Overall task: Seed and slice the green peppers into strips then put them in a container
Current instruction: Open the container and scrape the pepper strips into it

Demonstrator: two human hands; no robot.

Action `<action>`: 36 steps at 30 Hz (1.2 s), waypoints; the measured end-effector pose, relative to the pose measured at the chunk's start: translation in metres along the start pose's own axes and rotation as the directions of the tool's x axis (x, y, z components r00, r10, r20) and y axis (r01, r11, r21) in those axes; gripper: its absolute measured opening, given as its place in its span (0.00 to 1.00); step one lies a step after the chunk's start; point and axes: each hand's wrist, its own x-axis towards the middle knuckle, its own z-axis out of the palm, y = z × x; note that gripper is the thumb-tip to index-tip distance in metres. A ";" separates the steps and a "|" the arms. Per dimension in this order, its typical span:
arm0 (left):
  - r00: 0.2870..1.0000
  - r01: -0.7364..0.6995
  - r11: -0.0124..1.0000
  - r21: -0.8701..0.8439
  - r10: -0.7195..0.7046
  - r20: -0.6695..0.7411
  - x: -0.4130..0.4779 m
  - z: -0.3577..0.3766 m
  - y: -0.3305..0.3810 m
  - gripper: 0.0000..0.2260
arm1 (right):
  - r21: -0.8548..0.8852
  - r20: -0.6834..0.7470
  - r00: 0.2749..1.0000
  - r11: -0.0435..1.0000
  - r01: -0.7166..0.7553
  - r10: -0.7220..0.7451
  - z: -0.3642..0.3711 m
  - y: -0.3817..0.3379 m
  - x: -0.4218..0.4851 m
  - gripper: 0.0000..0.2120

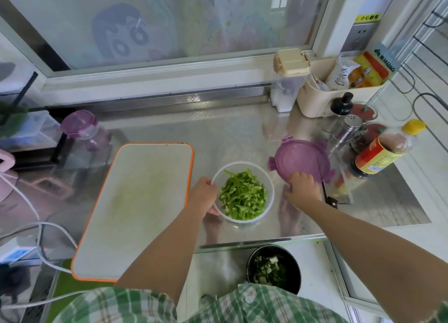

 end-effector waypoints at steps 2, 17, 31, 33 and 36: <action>1.000 -0.001 1.000 0.024 0.001 0.003 0.000 -0.001 0.001 0.04 | 0.002 0.019 1.000 1.000 -0.004 0.004 0.004 -0.003 -0.004 0.15; 0.994 0.029 0.999 -0.021 -0.027 0.107 -0.006 -0.007 -0.007 0.08 | 0.236 -0.391 0.917 0.953 0.188 -0.084 -0.030 -0.020 -0.014 0.09; 0.998 -0.063 0.991 -0.118 0.064 0.005 -0.023 -0.016 -0.006 0.24 | 0.998 0.012 0.963 0.058 -0.029 0.269 -0.095 -0.071 -0.015 0.07; 1.000 -0.008 0.974 -0.228 0.010 0.011 -0.023 -0.019 -0.006 0.29 | 0.989 0.145 0.960 0.003 -0.150 0.238 -0.073 -0.071 -0.019 0.08; 0.995 0.055 0.968 -0.246 -0.033 0.095 -0.024 -0.023 -0.007 0.28 | 0.967 0.245 0.946 0.015 -0.254 0.212 -0.044 -0.072 -0.029 0.08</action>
